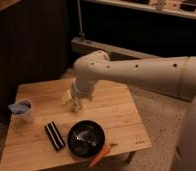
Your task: Move the arm in a circular motion
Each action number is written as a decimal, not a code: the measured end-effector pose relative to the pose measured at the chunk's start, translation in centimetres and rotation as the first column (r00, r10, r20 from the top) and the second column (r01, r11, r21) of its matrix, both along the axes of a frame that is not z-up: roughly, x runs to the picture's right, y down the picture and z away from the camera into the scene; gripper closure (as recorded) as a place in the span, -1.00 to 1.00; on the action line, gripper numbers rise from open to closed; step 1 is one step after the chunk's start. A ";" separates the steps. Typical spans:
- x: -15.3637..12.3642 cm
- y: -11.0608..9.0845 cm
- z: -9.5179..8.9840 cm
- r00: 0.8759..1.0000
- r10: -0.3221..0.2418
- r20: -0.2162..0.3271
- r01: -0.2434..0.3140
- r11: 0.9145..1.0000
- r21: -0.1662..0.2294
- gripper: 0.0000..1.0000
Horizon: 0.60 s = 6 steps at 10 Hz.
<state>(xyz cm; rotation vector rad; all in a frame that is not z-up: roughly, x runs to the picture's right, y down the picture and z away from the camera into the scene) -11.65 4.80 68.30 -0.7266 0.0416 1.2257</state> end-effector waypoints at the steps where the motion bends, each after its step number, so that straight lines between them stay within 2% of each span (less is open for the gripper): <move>1: -2.0 -0.5 -0.1 0.998 -0.045 0.047 0.044 0.999 0.016 -0.60; 3: -4.7 -2.2 0.2 0.989 -0.102 0.105 0.097 0.994 0.059 -0.60; 6: -4.4 -6.1 2.1 0.990 -0.105 0.097 0.094 0.989 0.112 -0.60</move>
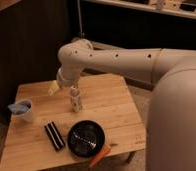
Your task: Move the arm in a circular motion
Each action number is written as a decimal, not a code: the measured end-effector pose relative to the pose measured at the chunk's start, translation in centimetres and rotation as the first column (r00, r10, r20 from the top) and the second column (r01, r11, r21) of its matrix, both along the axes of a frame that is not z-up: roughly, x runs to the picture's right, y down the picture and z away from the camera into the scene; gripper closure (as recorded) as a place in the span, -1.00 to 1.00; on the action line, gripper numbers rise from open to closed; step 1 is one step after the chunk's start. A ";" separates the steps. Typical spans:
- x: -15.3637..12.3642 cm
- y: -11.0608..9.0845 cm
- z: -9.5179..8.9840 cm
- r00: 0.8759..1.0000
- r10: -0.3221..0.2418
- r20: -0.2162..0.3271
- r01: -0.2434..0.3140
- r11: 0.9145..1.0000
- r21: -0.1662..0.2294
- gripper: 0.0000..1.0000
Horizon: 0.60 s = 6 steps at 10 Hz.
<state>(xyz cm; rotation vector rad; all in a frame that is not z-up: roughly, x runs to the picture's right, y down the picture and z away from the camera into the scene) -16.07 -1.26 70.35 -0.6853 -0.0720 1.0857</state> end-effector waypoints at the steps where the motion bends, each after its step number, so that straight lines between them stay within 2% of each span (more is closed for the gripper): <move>1: 0.4 -2.0 1.3 1.000 0.010 -0.011 -0.010 1.000 0.018 -0.60; 4: 1.6 -7.0 4.3 0.998 0.058 -0.038 -0.055 0.996 0.063 -0.60; 6: 3.7 -10.3 6.1 0.990 0.124 -0.064 -0.119 0.989 0.083 -0.60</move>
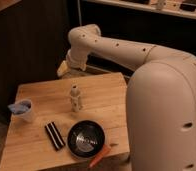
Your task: Move the arm in a circular motion
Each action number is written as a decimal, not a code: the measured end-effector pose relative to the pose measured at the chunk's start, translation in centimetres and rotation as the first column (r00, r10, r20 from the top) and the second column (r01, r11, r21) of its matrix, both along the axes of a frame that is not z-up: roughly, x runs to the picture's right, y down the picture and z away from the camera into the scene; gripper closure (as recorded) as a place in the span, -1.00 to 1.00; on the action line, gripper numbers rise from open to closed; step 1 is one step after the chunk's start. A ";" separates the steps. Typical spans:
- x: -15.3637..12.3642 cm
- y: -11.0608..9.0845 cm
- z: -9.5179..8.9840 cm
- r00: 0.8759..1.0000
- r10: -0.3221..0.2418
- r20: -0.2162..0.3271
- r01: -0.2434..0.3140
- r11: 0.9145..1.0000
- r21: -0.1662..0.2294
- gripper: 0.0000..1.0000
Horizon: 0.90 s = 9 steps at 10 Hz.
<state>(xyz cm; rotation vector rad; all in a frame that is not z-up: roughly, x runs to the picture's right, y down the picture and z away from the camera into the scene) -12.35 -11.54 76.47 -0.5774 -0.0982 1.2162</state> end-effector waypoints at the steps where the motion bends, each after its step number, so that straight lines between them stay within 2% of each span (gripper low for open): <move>1: 1.5 -1.4 0.7 0.999 0.038 -0.018 -0.038 0.999 0.006 -0.60; 3: 5.7 -2.6 1.4 0.990 0.120 -0.070 -0.120 0.993 0.010 -0.60; 6: 11.6 -2.0 0.6 0.967 0.215 -0.135 -0.214 0.977 0.018 -0.60; 8: 15.8 -0.9 -0.1 0.944 0.277 -0.180 -0.278 0.960 0.021 -0.60; 9: 18.2 0.0 -0.6 0.926 0.313 -0.211 -0.315 0.949 0.022 -0.60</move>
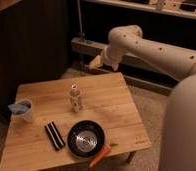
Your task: Move the arm in a circular motion
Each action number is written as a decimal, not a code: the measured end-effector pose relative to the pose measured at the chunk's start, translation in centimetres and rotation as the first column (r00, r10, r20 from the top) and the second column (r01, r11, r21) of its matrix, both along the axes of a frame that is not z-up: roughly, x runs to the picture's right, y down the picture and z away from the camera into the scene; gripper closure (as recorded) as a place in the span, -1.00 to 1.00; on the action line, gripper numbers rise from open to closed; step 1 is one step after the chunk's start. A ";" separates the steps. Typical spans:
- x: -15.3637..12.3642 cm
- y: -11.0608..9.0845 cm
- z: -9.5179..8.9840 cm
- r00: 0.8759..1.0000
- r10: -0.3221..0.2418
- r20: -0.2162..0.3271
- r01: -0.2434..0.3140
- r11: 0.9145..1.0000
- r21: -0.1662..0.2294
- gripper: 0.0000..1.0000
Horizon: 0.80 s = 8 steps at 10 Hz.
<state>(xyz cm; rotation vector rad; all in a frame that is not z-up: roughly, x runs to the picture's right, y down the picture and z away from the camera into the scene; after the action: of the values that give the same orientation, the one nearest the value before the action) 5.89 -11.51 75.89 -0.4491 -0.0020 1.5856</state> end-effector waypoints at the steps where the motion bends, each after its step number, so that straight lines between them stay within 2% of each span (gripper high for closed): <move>1: 1.5 0.8 -0.6 0.999 0.029 -0.019 -0.029 1.000 -0.005 -0.60; 2: 2.6 1.9 -1.2 0.998 0.050 -0.032 -0.051 0.999 -0.007 -0.60; 4: 2.3 4.5 -2.8 0.997 0.074 -0.023 -0.075 0.997 -0.005 -0.60; 8: -3.4 12.2 -6.2 0.998 0.055 0.017 -0.054 0.998 -0.041 -0.60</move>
<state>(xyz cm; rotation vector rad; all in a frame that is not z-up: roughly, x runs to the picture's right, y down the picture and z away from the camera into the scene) 2.48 0.70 69.64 -0.4987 0.0034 1.6370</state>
